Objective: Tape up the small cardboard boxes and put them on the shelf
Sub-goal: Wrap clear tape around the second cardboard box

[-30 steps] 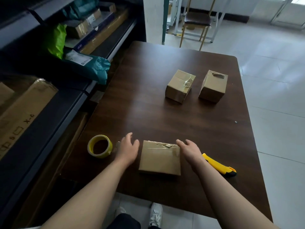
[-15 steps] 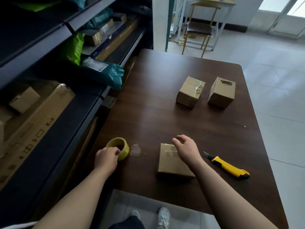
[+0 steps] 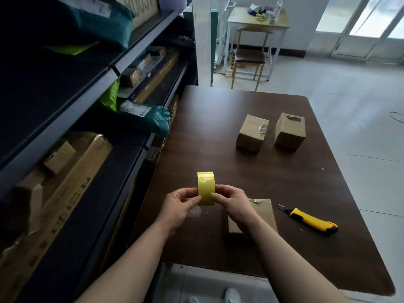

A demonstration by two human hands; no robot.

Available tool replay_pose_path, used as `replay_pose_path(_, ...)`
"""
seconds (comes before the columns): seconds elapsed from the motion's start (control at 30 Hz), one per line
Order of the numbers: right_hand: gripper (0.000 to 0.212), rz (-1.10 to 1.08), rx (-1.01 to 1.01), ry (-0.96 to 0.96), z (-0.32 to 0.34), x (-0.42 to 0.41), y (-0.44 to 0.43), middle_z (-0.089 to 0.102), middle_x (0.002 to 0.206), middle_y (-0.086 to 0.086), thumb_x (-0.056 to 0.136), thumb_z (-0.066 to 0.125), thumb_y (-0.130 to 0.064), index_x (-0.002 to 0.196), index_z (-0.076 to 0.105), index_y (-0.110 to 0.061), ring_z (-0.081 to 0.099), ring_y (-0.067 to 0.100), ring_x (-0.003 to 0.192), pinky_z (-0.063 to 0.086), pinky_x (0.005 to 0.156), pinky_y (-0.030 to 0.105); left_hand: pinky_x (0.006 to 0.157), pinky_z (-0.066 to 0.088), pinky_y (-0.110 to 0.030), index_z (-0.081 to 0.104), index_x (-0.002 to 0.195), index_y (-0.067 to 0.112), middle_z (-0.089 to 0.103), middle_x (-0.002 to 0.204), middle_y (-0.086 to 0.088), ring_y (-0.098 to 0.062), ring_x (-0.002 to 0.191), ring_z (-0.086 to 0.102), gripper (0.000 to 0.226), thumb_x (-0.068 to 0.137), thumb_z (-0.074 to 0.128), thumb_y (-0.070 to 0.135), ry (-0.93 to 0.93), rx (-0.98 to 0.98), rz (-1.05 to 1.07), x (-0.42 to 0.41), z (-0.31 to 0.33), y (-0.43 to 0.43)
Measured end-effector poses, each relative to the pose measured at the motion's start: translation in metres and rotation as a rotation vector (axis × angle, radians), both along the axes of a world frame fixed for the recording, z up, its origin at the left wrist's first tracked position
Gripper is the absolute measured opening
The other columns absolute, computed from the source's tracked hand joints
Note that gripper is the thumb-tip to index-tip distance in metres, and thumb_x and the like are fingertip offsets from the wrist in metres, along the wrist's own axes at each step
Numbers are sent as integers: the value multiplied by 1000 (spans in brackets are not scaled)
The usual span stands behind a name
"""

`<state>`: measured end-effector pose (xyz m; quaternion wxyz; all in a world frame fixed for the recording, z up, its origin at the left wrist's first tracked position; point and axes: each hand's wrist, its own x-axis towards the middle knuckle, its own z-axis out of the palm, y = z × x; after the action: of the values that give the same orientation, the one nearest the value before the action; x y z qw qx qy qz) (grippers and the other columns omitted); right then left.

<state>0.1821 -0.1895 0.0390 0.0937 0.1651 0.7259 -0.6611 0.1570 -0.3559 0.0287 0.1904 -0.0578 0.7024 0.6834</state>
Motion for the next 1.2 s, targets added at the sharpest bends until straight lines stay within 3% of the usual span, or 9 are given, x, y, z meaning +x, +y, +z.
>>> replay_pose_path(0.13,26,-24,-44,30,0,8,0,73,100,2,87,65,-1,112,69,-7,68,7,89,54,84,18,71,54,-21,68,102,12,72,94,-5,-15,86,69,20,82,72,6,83,-38,-1,2,4,-4)
replay_pose_path(0.2,25,-54,-38,49,-2,12,0,73,93,-3,85,67,0,106,71,-12,68,7,87,53,78,15,70,54,-27,68,96,10,70,87,-7,-16,78,66,11,86,69,15,90,-57,71,1,7,-5)
replay_pose_path(0.27,25,-81,-18,66,-4,15,-1,73,90,-4,83,68,2,101,71,-16,68,8,86,51,75,13,65,52,-31,68,90,6,67,79,-10,-18,70,61,18,90,65,24,41,-42,58,1,10,-4)
replay_pose_path(0.43,29,-63,59,85,-2,24,-3,70,96,5,84,66,5,112,67,0,65,5,81,51,74,9,59,51,-27,69,85,6,70,77,-10,-17,67,62,26,84,71,32,19,-112,-17,4,11,1)
replay_pose_path(0.53,30,-56,100,83,-1,28,-2,70,100,8,84,67,3,114,67,0,66,14,92,52,78,11,58,53,-29,70,82,10,71,78,-12,-20,66,63,21,81,76,29,83,-181,12,6,8,2)
replay_pose_path(0.67,31,-23,200,82,-1,32,0,70,101,4,84,69,-2,115,68,-6,63,1,85,50,76,9,55,51,-25,69,83,13,68,76,-8,-17,66,63,14,82,75,26,120,-247,-17,8,12,5)
replay_pose_path(0.9,29,-31,288,118,-2,37,1,71,101,5,85,69,-1,113,69,-5,61,-5,82,47,72,4,63,59,-36,64,92,7,67,85,-13,-21,71,66,15,84,73,16,-187,-82,-5,7,14,10)
replay_pose_path(1.0,29,-25,328,115,-4,37,1,72,104,5,84,70,-4,114,70,-7,65,2,89,47,75,4,64,59,-36,63,94,7,66,86,-12,-20,72,66,12,86,71,14,-241,-53,-17,5,12,10)
replay_pose_path(1.2,32,52,430,64,-3,36,6,70,114,3,87,70,-12,119,68,-11,63,11,103,50,97,28,61,53,-23,64,89,19,65,82,-2,-15,72,62,2,89,66,20,147,-269,-131,13,8,8)
